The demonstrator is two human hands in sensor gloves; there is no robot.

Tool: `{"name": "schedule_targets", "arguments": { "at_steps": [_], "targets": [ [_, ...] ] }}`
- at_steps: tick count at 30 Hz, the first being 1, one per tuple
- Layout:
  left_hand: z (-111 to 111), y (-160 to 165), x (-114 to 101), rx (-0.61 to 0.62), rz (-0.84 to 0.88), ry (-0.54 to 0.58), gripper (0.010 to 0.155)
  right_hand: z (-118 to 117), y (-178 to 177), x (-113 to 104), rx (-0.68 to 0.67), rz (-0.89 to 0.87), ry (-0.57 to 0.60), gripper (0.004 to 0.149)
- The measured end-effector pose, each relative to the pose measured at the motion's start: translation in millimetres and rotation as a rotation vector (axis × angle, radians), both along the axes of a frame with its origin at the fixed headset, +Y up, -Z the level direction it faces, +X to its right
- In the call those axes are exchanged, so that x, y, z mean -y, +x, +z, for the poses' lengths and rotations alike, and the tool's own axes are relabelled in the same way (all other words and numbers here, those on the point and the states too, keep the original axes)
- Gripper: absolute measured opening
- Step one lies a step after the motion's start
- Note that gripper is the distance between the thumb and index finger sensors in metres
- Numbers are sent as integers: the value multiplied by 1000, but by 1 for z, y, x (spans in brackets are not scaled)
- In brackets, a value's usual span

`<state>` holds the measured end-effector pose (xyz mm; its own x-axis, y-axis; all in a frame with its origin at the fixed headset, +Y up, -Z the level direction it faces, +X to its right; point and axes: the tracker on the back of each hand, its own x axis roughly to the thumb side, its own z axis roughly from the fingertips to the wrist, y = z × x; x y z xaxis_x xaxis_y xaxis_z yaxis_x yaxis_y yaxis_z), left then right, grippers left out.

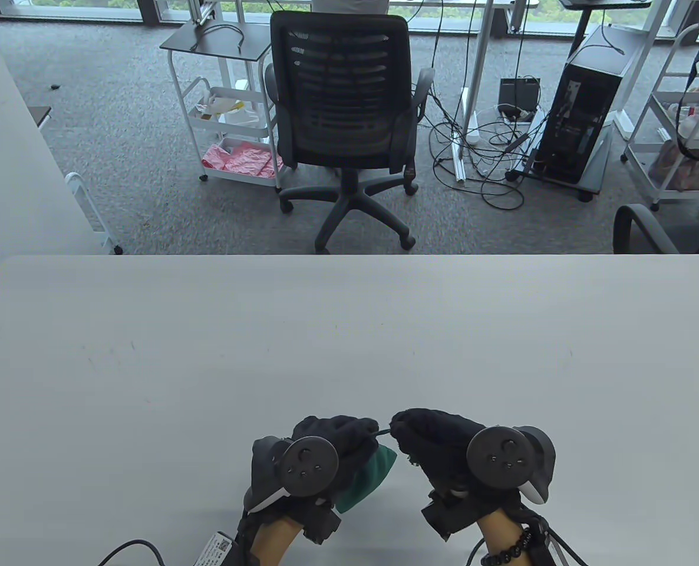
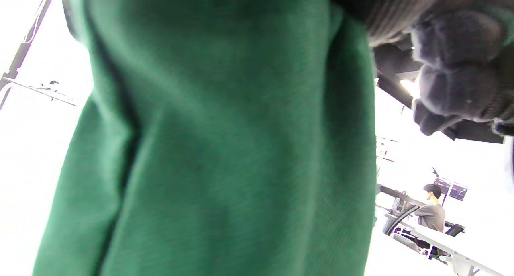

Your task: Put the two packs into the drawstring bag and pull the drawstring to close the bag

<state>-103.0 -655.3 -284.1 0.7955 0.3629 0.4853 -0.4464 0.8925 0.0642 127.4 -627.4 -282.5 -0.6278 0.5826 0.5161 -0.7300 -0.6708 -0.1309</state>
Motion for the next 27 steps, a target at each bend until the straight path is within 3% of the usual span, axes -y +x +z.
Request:
{"name": "schedule_targets", "arguments": {
  "at_steps": [27],
  "targets": [
    [-7,-5,3,-7,3,-51,44,-1,27,-5,82,-167,9,37]
  ]
}}
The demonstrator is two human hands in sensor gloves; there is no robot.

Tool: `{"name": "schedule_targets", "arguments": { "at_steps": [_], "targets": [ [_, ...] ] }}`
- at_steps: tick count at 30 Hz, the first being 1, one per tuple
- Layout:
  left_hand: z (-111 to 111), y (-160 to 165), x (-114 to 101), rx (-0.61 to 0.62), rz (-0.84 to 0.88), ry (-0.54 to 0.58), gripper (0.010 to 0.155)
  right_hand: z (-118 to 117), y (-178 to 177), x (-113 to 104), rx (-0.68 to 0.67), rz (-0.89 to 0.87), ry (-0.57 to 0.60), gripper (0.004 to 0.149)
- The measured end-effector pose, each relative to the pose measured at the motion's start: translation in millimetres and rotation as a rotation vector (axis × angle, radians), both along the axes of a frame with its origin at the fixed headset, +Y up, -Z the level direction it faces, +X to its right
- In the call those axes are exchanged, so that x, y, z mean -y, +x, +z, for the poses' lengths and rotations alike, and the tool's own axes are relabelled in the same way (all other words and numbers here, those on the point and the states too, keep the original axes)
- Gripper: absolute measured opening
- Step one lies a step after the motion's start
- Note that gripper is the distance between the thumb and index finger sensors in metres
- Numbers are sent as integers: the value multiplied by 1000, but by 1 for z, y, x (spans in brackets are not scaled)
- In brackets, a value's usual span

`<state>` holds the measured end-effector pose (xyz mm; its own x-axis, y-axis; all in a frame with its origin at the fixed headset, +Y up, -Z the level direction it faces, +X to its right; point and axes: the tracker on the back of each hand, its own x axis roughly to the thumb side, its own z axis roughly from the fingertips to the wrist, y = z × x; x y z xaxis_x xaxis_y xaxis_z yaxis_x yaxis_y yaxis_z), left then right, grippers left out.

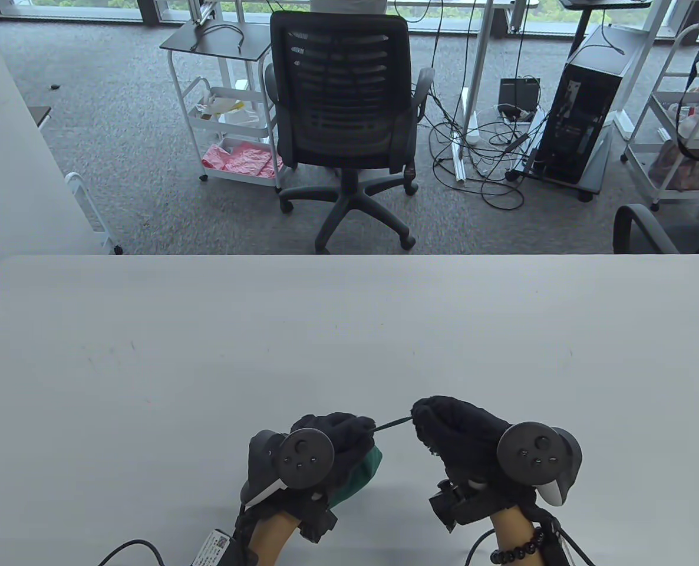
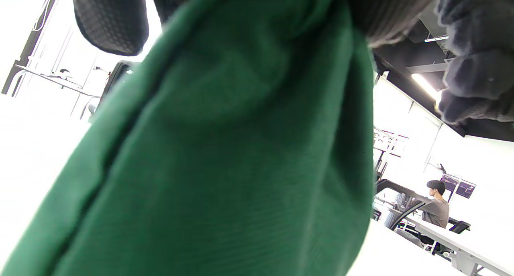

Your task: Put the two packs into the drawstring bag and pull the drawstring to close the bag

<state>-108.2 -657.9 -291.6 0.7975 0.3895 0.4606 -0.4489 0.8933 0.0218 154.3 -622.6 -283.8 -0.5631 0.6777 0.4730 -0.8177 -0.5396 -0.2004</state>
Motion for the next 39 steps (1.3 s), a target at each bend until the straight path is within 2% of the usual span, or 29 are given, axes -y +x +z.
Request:
{"name": "schedule_targets", "arguments": {
  "at_steps": [12,26,28,34,39],
  "targets": [
    [-5,-1,2,-9,10,3,44,4,8,-5,39,-56,77,36],
    [-7,-2,5,44,-2,-46,46,4,10,-4,48,-72,76,36],
    [-6,-2,5,43,17,-61,44,4,11,-5,55,-49,85,37],
    [-5,-7,1,-3,39,-12,42,1,11,-4,53,61,68,39],
    [-6,-13,1,-42,41,27,42,-5,11,5,86,219,25,49]
  ]
}}
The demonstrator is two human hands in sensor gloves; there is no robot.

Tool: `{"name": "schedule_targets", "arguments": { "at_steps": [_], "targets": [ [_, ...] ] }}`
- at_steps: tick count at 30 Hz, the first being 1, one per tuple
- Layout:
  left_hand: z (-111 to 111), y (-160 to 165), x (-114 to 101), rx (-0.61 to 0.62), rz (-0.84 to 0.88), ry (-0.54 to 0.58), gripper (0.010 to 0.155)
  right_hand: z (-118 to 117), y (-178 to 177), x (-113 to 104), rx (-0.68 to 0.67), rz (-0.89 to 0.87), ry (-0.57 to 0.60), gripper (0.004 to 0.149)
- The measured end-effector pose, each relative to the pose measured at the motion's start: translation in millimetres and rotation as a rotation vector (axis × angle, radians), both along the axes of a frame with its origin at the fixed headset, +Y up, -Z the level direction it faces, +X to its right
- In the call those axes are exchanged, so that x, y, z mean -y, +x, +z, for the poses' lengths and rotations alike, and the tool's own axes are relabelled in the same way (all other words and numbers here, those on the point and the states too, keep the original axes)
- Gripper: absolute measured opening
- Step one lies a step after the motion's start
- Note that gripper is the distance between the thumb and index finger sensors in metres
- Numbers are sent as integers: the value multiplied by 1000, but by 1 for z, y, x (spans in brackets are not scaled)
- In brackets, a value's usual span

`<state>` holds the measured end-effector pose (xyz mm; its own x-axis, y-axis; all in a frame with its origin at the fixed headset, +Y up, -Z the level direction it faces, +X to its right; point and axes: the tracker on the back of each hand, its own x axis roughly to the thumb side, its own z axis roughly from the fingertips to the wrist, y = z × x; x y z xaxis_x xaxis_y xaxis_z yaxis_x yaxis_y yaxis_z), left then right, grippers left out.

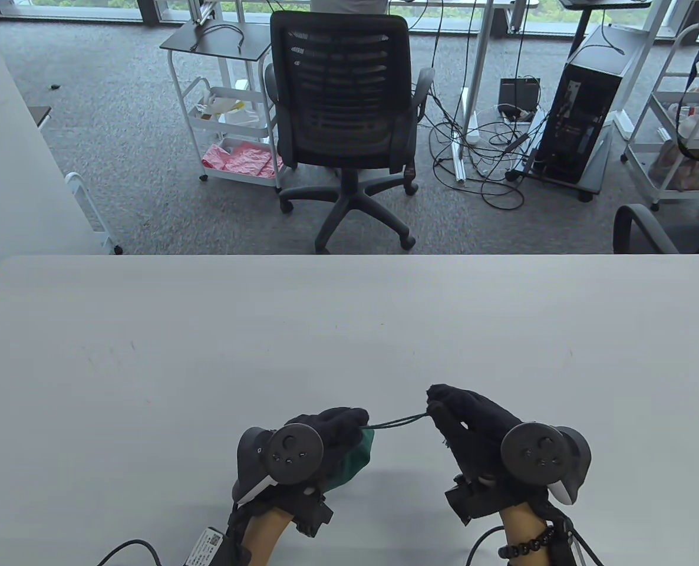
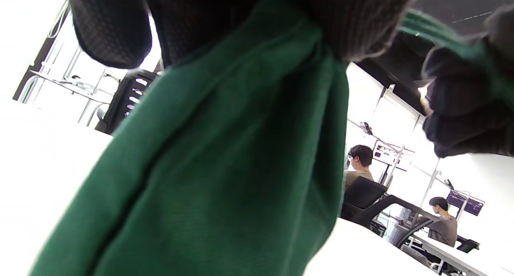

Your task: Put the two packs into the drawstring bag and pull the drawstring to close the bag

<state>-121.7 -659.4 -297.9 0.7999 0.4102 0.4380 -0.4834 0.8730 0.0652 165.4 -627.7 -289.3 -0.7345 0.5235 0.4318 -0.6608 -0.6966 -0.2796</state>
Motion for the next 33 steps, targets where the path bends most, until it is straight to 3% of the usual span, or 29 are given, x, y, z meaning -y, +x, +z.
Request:
{"name": "schedule_targets", "arguments": {
  "at_steps": [3,7,11,16,26,33],
  "targets": [
    [0,-2,0,-9,5,13,42,-6,0,8,47,116,-36,58],
    [0,-3,0,-18,-17,36,42,-17,4,22,60,232,-176,71],
    [-2,-3,1,-23,-21,31,42,-27,11,35,47,263,-320,81],
    [-4,-2,1,-21,-31,41,42,-33,18,43,58,273,-419,85],
    [-39,15,2,-23,-120,116,42,-33,24,44,86,212,-443,84],
    [-75,48,8,12,-221,184,42,-34,22,47,88,198,-433,84]
  ]
}}
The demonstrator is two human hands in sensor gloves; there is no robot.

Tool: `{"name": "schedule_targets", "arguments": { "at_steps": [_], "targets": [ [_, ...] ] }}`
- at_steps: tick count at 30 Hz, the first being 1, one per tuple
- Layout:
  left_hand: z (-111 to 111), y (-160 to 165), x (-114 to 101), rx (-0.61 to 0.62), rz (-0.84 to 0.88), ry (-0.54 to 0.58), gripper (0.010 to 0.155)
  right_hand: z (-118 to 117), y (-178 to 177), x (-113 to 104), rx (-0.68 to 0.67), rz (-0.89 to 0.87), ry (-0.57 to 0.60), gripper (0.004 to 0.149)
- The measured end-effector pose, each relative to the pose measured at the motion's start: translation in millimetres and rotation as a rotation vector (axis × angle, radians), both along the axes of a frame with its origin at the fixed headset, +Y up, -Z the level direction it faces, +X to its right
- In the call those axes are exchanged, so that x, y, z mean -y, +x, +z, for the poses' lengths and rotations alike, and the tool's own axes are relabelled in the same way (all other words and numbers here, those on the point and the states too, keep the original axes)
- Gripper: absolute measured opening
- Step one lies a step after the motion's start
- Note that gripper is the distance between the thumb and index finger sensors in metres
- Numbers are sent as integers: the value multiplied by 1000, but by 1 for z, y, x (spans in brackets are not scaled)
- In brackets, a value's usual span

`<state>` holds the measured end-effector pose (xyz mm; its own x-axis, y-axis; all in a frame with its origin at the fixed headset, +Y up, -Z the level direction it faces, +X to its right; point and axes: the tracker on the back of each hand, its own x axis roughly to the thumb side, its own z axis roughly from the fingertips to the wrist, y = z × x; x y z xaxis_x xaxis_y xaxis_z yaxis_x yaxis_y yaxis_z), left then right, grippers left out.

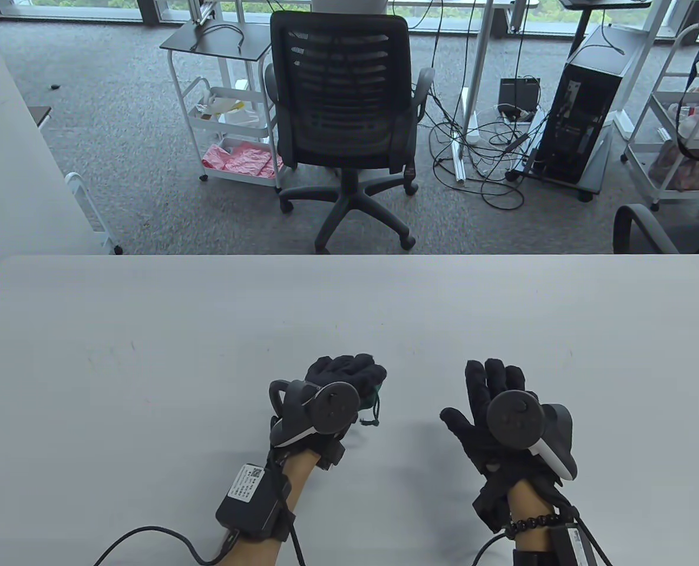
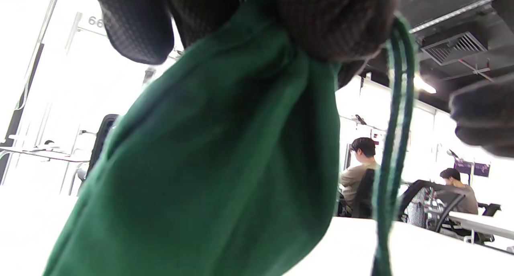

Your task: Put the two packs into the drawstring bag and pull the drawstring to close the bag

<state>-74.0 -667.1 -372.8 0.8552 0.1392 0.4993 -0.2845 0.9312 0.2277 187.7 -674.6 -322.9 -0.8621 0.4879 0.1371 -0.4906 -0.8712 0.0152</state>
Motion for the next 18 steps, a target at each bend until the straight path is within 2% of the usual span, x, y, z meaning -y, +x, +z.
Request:
{"name": "schedule_targets", "arguments": {
  "at_steps": [5,13,18],
  "targets": [
    [1,18,20,87,-66,-58,41,1,2,-2,5,-17,4,83],
    [30,29,32,184,-240,-122,42,1,0,-3,-3,-22,7,83],
    [45,35,47,236,-417,-233,44,1,0,-2,-3,-20,3,83]
  ]
}}
